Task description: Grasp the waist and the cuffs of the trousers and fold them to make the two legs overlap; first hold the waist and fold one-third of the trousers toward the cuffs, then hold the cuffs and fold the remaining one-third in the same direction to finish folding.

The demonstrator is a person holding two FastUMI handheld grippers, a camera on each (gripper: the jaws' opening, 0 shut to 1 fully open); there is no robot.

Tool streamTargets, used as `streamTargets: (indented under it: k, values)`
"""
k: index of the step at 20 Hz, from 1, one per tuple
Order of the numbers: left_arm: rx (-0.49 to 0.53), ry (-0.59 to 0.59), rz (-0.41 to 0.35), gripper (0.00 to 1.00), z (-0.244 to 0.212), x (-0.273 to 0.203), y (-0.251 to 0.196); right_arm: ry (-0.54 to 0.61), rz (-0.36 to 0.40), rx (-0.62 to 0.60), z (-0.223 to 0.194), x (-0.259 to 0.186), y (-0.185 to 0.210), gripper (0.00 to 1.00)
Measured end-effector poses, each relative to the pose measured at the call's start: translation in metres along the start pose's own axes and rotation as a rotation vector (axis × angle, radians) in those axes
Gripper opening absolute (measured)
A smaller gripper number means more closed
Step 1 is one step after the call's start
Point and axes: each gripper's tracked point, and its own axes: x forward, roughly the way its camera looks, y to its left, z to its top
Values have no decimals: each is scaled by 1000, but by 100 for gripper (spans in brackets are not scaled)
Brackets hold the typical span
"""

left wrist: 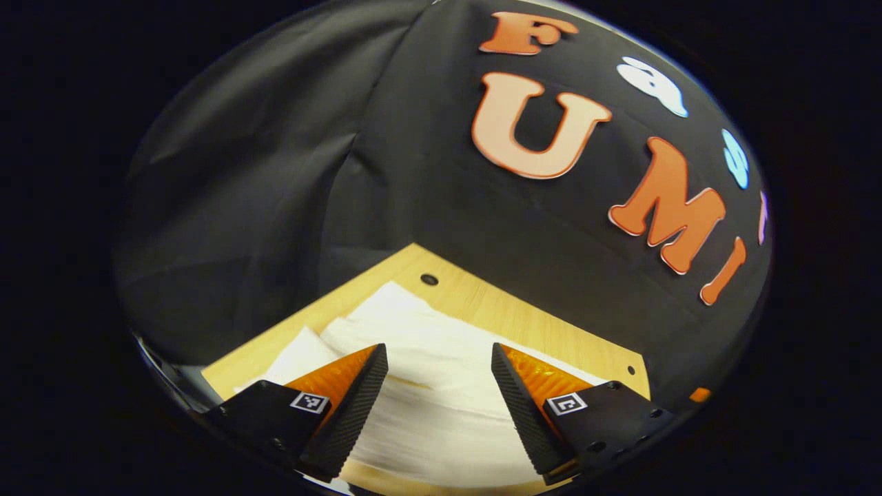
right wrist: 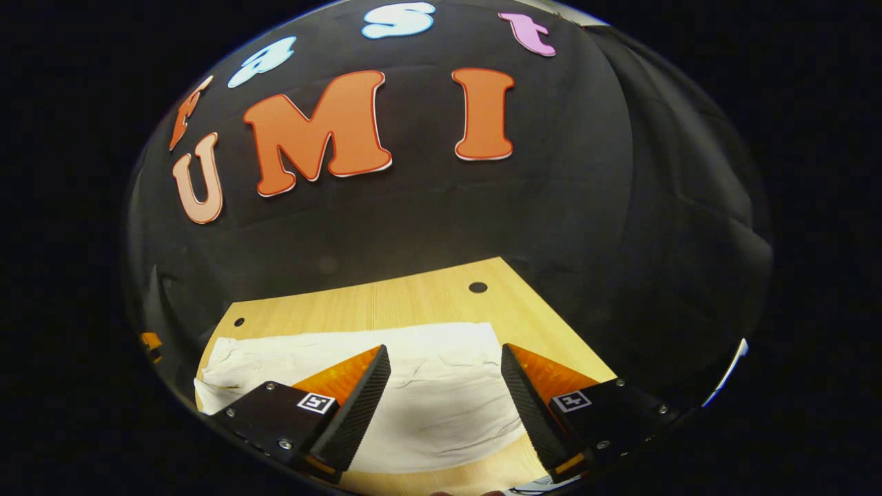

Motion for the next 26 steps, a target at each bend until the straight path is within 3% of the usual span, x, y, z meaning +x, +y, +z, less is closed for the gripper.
streamTargets:
  k: [2, 3, 10, 14, 19, 26]
  values:
    - [-130, 70, 11, 96, -18, 4, 28, 56, -5, 29, -16, 7, -4, 98]
    - [-179, 109, 24, 99, -27, 6, 43, 70, -10, 38, -22, 10, -7, 98]
    - [-407, 219, 132, 99, -76, 10, 136, 247, -23, 157, -76, 24, -26, 97]
    - [-453, 279, 217, 100, -102, 3, 193, 360, -28, 264, -111, 30, -38, 99]
    - [-479, 418, 309, 99, -152, -11, 238, 458, -57, 307, -146, 35, -52, 97]
    - [-613, 418, 318, 99, -166, -5, 261, 543, -70, 378, -177, 44, -57, 96]
